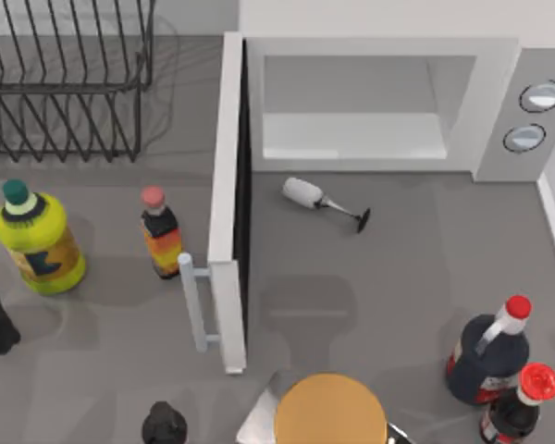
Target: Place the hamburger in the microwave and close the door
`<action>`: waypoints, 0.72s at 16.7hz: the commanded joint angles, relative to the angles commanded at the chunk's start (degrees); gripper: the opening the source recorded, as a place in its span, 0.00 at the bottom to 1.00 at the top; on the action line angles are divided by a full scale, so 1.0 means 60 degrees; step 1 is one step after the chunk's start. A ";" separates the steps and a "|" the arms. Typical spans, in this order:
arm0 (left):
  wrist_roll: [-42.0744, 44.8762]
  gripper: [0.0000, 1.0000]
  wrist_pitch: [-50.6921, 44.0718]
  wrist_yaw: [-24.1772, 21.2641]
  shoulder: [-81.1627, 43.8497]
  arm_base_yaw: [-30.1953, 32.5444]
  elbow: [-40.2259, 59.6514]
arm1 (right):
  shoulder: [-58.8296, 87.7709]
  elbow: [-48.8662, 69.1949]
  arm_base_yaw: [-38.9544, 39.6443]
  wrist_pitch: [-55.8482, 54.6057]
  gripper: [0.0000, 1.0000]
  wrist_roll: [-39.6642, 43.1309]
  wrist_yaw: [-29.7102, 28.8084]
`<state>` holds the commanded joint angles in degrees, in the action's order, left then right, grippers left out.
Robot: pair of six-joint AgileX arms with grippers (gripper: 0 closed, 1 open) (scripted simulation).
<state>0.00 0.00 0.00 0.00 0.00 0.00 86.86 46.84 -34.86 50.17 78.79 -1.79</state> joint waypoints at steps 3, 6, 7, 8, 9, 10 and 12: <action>0.0000 1.00 0.0000 0.0000 0.0000 0.0000 0.0000 | -0.0250 0.0413 -0.0006 0.0700 0.00 0.0012 0.0005; 0.0000 1.00 0.0000 0.0000 0.0000 0.0000 0.0000 | -0.0623 0.0980 -0.0046 0.1567 0.00 -0.0014 0.0087; 0.0000 1.00 0.0000 0.0000 0.0000 0.0000 0.0000 | -0.0746 0.1194 -0.0054 0.1918 0.00 -0.0016 0.0089; 0.0000 1.00 0.0000 0.0000 0.0000 0.0000 0.0000 | -0.0850 0.1376 -0.0054 0.2210 0.00 -0.0006 0.0071; 0.0000 1.00 0.0000 0.0000 0.0000 0.0000 0.0000 | -0.0939 0.1502 -0.0043 0.2422 0.00 0.0020 0.0038; 0.0000 1.00 0.0000 0.0000 0.0000 0.0000 0.0000 | -0.0999 0.1572 -0.0023 0.2544 0.00 0.0027 0.0009; 0.0000 1.00 0.0000 0.0000 0.0000 0.0000 0.0000 | -0.1013 0.1588 -0.0012 0.2572 0.00 0.0023 0.0001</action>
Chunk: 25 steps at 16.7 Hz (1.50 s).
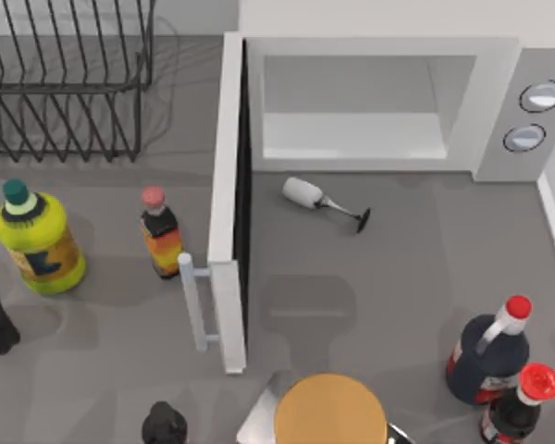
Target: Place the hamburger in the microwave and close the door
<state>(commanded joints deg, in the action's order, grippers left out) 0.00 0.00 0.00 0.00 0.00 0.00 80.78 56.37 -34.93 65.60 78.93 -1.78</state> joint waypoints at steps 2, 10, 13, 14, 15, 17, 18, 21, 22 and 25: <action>0.0000 1.00 0.0000 0.0000 0.0000 0.0000 0.0000 | 0.0042 -0.0030 -0.0003 -0.0022 0.00 -0.0018 0.0007; 0.0000 1.00 0.0000 0.0000 0.0000 0.0000 0.0000 | 0.1729 0.0467 0.1944 -0.2742 0.00 -0.2567 -0.1077; 0.0000 1.00 0.0000 0.0000 0.0000 0.0000 0.0000 | 0.2948 0.0761 0.3594 -0.5329 0.00 -0.4830 -0.1902; 0.0000 1.00 0.0000 0.0000 0.0000 0.0000 0.0000 | 0.3365 0.0848 0.4214 -0.6326 0.00 -0.5682 -0.2196; 0.0000 1.00 0.0000 0.0000 0.0000 0.0000 0.0000 | 0.3778 0.0927 0.4858 -0.7362 0.00 -0.6566 -0.2495; 0.0000 1.00 0.0000 0.0000 0.0000 0.0000 0.0000 | 0.4581 0.1053 0.6189 -0.9490 0.00 -0.8396 -0.3097; 0.0000 1.00 0.0000 0.0000 0.0000 0.0000 0.0000 | 0.4964 0.1098 0.6858 -1.0548 0.00 -0.9322 -0.3394; 0.0000 1.00 0.0000 0.0000 0.0000 0.0000 0.0000 | 0.5983 0.1145 0.8778 -1.3454 0.00 -1.1957 -0.4232; 0.0000 1.00 0.0000 0.0000 0.0000 0.0000 0.0000 | 0.6272 0.1132 0.9364 -1.4280 0.00 -1.2739 -0.4486; 0.0000 1.00 0.0000 0.0000 0.0000 0.0000 0.0000 | 0.6955 0.1036 1.0839 -1.6176 0.00 -1.4595 -0.5128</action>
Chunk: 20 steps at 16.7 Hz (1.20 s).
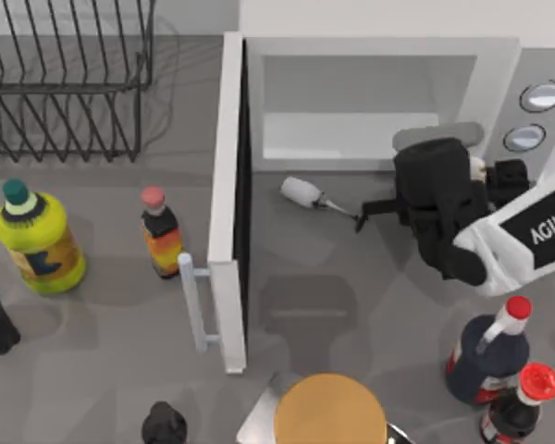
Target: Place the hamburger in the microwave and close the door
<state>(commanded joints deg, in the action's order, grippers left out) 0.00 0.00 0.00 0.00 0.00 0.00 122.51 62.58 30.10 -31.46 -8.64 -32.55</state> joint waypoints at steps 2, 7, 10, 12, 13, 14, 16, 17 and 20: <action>0.0000 1.00 0.0000 0.0000 0.0000 0.0000 0.0000 | 0.0296 -0.0068 0.0656 -0.0762 0.00 -0.0748 -0.0291; 0.0000 1.00 0.0000 0.0000 0.0000 0.0000 0.0000 | 0.0461 -0.0109 0.1004 -0.1144 0.00 -0.1124 -0.0449; 0.0000 1.00 0.0000 0.0000 0.0000 0.0000 0.0000 | 0.0494 -0.0313 0.0905 -0.1088 0.00 -0.1109 -0.0493; 0.0000 1.00 0.0000 0.0000 0.0000 0.0000 0.0000 | 0.0704 0.0023 0.0785 -0.0985 0.00 -0.1086 -0.0401; 0.0000 1.00 0.0000 0.0000 0.0000 0.0000 0.0000 | 0.0921 0.0348 0.0679 -0.0878 0.00 -0.1064 -0.0329; 0.0000 1.00 0.0000 0.0000 0.0000 0.0000 0.0000 | 0.1186 0.0771 0.0561 -0.0748 0.00 -0.1040 -0.0254; 0.0000 1.00 0.0000 0.0000 0.0000 0.0000 0.0000 | 0.1823 0.1911 0.0316 -0.0425 0.00 -0.0969 -0.0087; 0.0000 1.00 0.0000 0.0000 0.0000 0.0000 0.0000 | 0.2170 0.2622 0.0203 -0.0239 0.00 -0.0919 0.0010; 0.0000 1.00 0.0000 0.0000 0.0000 0.0000 0.0000 | 0.3165 0.4809 -0.0083 0.0352 0.00 -0.0710 0.0378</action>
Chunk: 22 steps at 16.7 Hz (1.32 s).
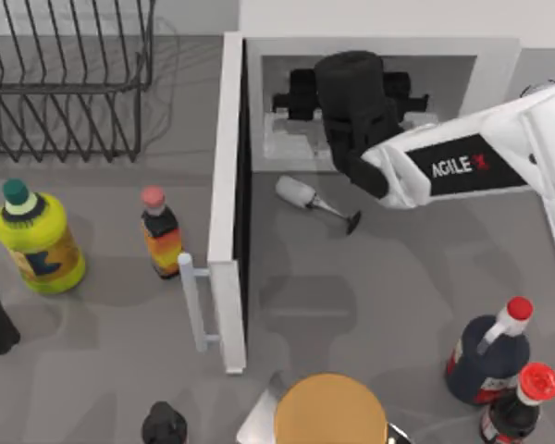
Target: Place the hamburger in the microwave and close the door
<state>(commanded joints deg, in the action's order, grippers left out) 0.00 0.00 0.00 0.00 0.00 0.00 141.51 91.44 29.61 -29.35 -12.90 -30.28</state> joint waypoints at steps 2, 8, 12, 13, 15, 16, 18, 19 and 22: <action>0.0000 1.00 0.0000 0.0000 0.0000 0.0000 0.0000 | 0.0571 0.1084 -0.0197 0.0406 0.00 0.0169 0.0282; 0.0000 1.00 0.0000 0.0000 0.0000 0.0000 0.0000 | 0.1346 0.2089 -0.0595 0.1038 0.00 0.0396 0.0654; 0.0000 1.00 0.0000 0.0000 0.0000 0.0000 0.0000 | 0.1346 0.2089 -0.0595 0.1038 0.15 0.0396 0.0654; 0.0000 1.00 0.0000 0.0000 0.0000 0.0000 0.0000 | 0.1346 0.2089 -0.0595 0.1038 0.23 0.0396 0.0654; 0.0000 1.00 0.0000 0.0000 0.0000 0.0000 0.0000 | 0.1346 0.2089 -0.0595 0.1038 0.38 0.0396 0.0654; 0.0000 1.00 0.0000 0.0000 0.0000 0.0000 0.0000 | 0.1346 0.2089 -0.0595 0.1038 0.45 0.0396 0.0654; 0.0000 1.00 0.0000 0.0000 0.0000 0.0000 0.0000 | 0.1346 0.2089 -0.0595 0.1038 0.60 0.0396 0.0654; 0.0000 1.00 0.0000 0.0000 0.0000 0.0000 0.0000 | 0.1346 0.2089 -0.0595 0.1038 0.68 0.0396 0.0654; 0.0000 1.00 0.0000 0.0000 0.0000 0.0000 0.0000 | 0.1346 0.2089 -0.0595 0.1038 0.90 0.0396 0.0654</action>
<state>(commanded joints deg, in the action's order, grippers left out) 0.00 0.00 0.00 0.00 0.00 0.00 149.58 103.97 26.04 -23.12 -10.53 -26.36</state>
